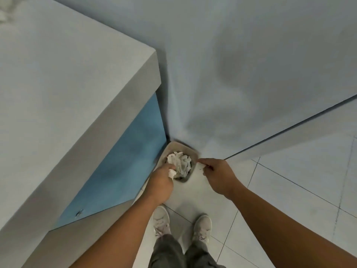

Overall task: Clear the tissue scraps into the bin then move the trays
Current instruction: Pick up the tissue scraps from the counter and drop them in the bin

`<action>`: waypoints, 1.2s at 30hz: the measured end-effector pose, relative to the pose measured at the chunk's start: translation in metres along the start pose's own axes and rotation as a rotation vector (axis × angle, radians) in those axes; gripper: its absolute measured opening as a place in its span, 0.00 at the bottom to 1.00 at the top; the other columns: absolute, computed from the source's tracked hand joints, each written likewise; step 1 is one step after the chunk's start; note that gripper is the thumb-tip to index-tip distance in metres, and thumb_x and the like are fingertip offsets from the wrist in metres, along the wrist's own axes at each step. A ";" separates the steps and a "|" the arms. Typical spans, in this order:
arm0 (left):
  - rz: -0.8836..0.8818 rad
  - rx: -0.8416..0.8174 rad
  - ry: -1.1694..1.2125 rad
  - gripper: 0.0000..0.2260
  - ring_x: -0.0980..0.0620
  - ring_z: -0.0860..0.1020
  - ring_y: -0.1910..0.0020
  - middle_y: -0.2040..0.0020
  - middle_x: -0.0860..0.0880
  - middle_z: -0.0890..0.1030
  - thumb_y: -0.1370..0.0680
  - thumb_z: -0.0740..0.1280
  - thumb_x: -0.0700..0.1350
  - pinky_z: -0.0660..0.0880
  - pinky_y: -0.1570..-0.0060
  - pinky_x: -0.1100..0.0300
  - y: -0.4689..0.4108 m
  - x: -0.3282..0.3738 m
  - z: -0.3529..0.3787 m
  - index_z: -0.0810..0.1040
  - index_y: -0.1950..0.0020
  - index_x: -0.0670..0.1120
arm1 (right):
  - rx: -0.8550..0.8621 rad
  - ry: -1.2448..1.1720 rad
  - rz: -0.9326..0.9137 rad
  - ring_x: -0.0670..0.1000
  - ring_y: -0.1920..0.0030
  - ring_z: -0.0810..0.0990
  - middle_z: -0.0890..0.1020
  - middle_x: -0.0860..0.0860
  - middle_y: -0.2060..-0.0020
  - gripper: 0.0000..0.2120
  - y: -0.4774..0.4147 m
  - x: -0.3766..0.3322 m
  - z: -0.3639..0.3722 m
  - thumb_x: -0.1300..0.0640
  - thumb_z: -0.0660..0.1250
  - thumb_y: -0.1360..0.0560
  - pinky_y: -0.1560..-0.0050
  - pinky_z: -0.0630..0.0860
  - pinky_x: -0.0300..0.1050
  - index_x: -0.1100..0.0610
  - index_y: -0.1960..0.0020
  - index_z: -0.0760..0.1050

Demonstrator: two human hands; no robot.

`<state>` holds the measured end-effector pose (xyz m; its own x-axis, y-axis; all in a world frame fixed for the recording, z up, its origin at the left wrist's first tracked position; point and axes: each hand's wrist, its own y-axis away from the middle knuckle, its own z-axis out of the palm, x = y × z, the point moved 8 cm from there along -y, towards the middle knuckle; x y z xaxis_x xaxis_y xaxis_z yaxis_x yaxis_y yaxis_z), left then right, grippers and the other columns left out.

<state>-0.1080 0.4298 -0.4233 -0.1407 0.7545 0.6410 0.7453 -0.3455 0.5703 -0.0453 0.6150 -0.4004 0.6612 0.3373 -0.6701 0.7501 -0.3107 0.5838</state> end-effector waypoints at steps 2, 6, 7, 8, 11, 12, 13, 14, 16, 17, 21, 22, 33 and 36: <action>-0.040 0.020 -0.009 0.18 0.48 0.78 0.48 0.42 0.48 0.80 0.22 0.62 0.35 0.74 0.50 0.60 -0.026 -0.028 0.016 0.79 0.37 0.50 | 0.062 -0.055 0.039 0.51 0.59 0.80 0.83 0.50 0.55 0.16 -0.021 0.025 0.008 0.63 0.62 0.22 0.63 0.72 0.33 0.51 0.40 0.81; -0.087 0.025 0.000 0.15 0.50 0.79 0.47 0.45 0.50 0.81 0.24 0.69 0.39 0.75 0.49 0.61 -0.082 -0.077 0.050 0.80 0.38 0.51 | 0.131 -0.190 0.094 0.47 0.67 0.80 0.84 0.49 0.62 0.10 -0.059 0.067 0.028 0.62 0.69 0.25 0.68 0.72 0.34 0.50 0.48 0.83; -0.089 0.025 -0.014 0.15 0.49 0.79 0.47 0.45 0.50 0.82 0.24 0.70 0.39 0.77 0.48 0.59 -0.095 -0.087 0.059 0.81 0.39 0.51 | 0.141 -0.227 0.108 0.48 0.68 0.80 0.84 0.48 0.64 0.10 -0.067 0.076 0.033 0.62 0.70 0.26 0.69 0.73 0.35 0.49 0.50 0.83; -0.090 0.021 -0.024 0.15 0.48 0.80 0.48 0.45 0.49 0.82 0.25 0.70 0.39 0.79 0.48 0.56 -0.110 -0.097 0.068 0.81 0.40 0.51 | 0.150 -0.258 0.118 0.49 0.69 0.80 0.84 0.47 0.66 0.10 -0.075 0.086 0.038 0.63 0.71 0.26 0.70 0.73 0.37 0.49 0.52 0.83; -0.083 0.001 -0.041 0.15 0.48 0.80 0.50 0.47 0.50 0.82 0.26 0.67 0.38 0.81 0.52 0.52 -0.149 -0.123 0.097 0.82 0.43 0.52 | 0.173 -0.280 0.145 0.48 0.71 0.80 0.83 0.44 0.68 0.10 -0.095 0.112 0.054 0.64 0.70 0.26 0.71 0.74 0.37 0.49 0.53 0.83; -0.074 -0.011 -0.066 0.15 0.48 0.80 0.50 0.45 0.51 0.81 0.26 0.67 0.38 0.79 0.52 0.56 -0.161 -0.129 0.107 0.82 0.42 0.52 | 0.183 -0.281 0.162 0.48 0.73 0.80 0.82 0.45 0.69 0.10 -0.101 0.123 0.058 0.64 0.70 0.26 0.72 0.74 0.37 0.49 0.53 0.83; -0.064 -0.028 -0.089 0.16 0.49 0.79 0.49 0.43 0.51 0.80 0.26 0.67 0.38 0.77 0.52 0.60 -0.174 -0.134 0.118 0.81 0.41 0.52 | 0.193 -0.286 0.183 0.48 0.74 0.79 0.82 0.46 0.70 0.10 -0.106 0.134 0.063 0.64 0.69 0.25 0.72 0.74 0.37 0.49 0.53 0.83; -0.065 -0.045 -0.096 0.17 0.48 0.78 0.48 0.41 0.50 0.79 0.26 0.66 0.37 0.76 0.53 0.61 -0.186 -0.140 0.128 0.80 0.40 0.52 | 0.202 -0.295 0.208 0.48 0.75 0.79 0.82 0.48 0.70 0.10 -0.110 0.145 0.067 0.64 0.69 0.25 0.73 0.73 0.36 0.50 0.54 0.83; -0.101 -0.069 -0.056 0.18 0.47 0.78 0.49 0.40 0.47 0.78 0.25 0.64 0.36 0.74 0.57 0.63 -0.209 -0.153 0.150 0.79 0.39 0.53 | 0.212 -0.299 0.264 0.48 0.75 0.79 0.82 0.50 0.71 0.08 -0.117 0.168 0.077 0.63 0.68 0.25 0.74 0.71 0.35 0.51 0.53 0.82; -0.102 -0.076 -0.063 0.18 0.48 0.77 0.49 0.41 0.47 0.78 0.24 0.63 0.35 0.73 0.58 0.65 -0.219 -0.156 0.160 0.79 0.38 0.52 | 0.215 -0.300 0.287 0.48 0.74 0.80 0.83 0.50 0.70 0.08 -0.120 0.178 0.081 0.62 0.68 0.25 0.74 0.72 0.36 0.51 0.52 0.82; -0.055 -0.117 -0.112 0.21 0.46 0.75 0.39 0.36 0.48 0.77 0.22 0.62 0.37 0.73 0.39 0.57 -0.241 -0.154 0.189 0.74 0.31 0.54 | 0.219 -0.321 0.325 0.50 0.69 0.83 0.84 0.54 0.66 0.08 -0.129 0.205 0.093 0.61 0.68 0.24 0.70 0.78 0.40 0.50 0.51 0.82; -0.048 -0.130 -0.141 0.23 0.46 0.74 0.36 0.33 0.48 0.76 0.21 0.63 0.38 0.71 0.35 0.54 -0.242 -0.155 0.193 0.71 0.28 0.55 | 0.223 -0.338 0.325 0.51 0.68 0.84 0.84 0.55 0.65 0.08 -0.130 0.209 0.095 0.62 0.68 0.24 0.67 0.81 0.42 0.50 0.51 0.82; -0.027 0.077 -0.031 0.25 0.50 0.76 0.36 0.33 0.50 0.77 0.23 0.63 0.37 0.74 0.36 0.54 -0.214 -0.172 0.123 0.69 0.27 0.53 | 0.188 -0.402 0.252 0.51 0.61 0.84 0.85 0.53 0.57 0.10 -0.168 0.188 0.131 0.63 0.69 0.28 0.56 0.83 0.52 0.48 0.55 0.81; -0.046 0.117 0.020 0.22 0.54 0.77 0.40 0.39 0.54 0.78 0.22 0.62 0.35 0.72 0.42 0.62 -0.201 -0.177 0.103 0.72 0.30 0.51 | 0.183 -0.348 0.173 0.52 0.53 0.84 0.85 0.48 0.56 0.10 -0.196 0.166 0.150 0.58 0.70 0.32 0.47 0.80 0.54 0.43 0.59 0.80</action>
<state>-0.1659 0.4228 -0.7044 -0.1891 0.7562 0.6264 0.8087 -0.2418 0.5361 -0.0843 0.5989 -0.6949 0.7106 -0.0440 -0.7022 0.5930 -0.4996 0.6314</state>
